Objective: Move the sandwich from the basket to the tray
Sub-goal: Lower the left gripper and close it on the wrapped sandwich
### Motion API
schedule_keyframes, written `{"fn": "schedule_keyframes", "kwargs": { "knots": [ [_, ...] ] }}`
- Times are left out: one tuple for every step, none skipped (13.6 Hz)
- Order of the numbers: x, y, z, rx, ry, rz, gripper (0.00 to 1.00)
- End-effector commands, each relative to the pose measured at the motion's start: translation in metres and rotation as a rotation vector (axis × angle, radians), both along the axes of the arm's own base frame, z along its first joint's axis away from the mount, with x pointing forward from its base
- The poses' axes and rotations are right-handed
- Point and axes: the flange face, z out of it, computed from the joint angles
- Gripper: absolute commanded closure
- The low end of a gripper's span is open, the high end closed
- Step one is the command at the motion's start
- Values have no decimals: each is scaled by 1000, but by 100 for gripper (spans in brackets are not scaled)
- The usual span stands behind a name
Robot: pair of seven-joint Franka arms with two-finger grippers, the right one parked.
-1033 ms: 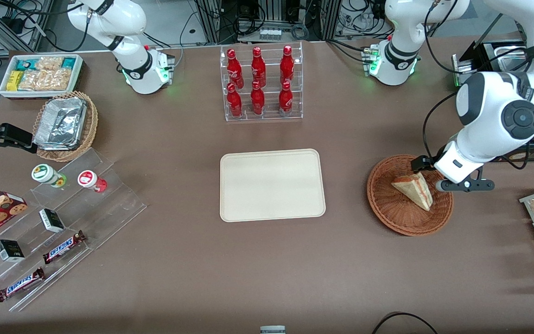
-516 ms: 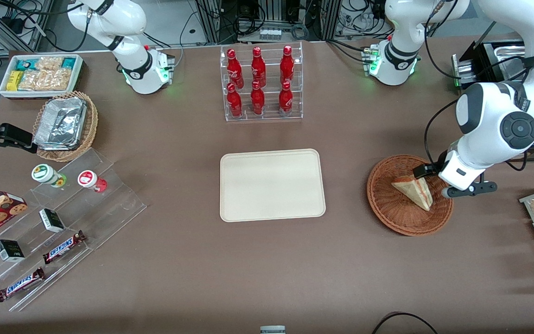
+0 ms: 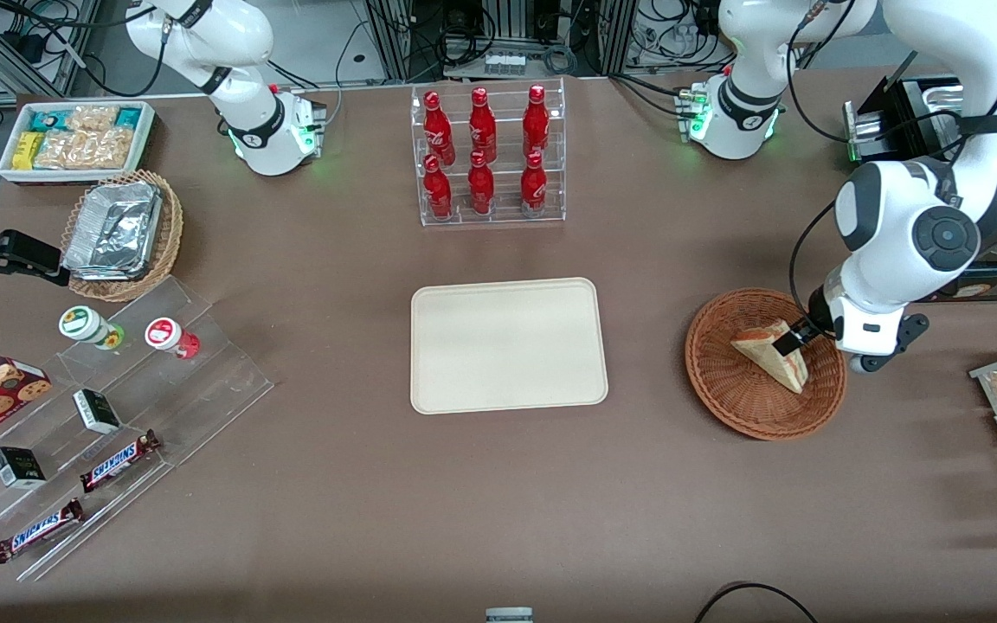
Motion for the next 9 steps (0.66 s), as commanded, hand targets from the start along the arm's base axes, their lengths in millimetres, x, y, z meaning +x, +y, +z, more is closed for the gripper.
{"fn": "schedule_keyframes", "kwargs": {
  "knots": [
    [-5,1,-7,0,-10,44,0],
    [-6,1,-8,0,-8,44,0],
    [-6,1,-11,0,-4,45,0],
    [-5,0,-17,0,4,44,0],
    [-4,0,-23,-1,0,43,0],
    [-5,0,-31,-2,3,43,0],
    [-4,0,-41,-2,7,49,0],
    [-4,0,-48,-3,9,53,0],
    [-4,1,-57,-4,15,56,0]
  ]
}}
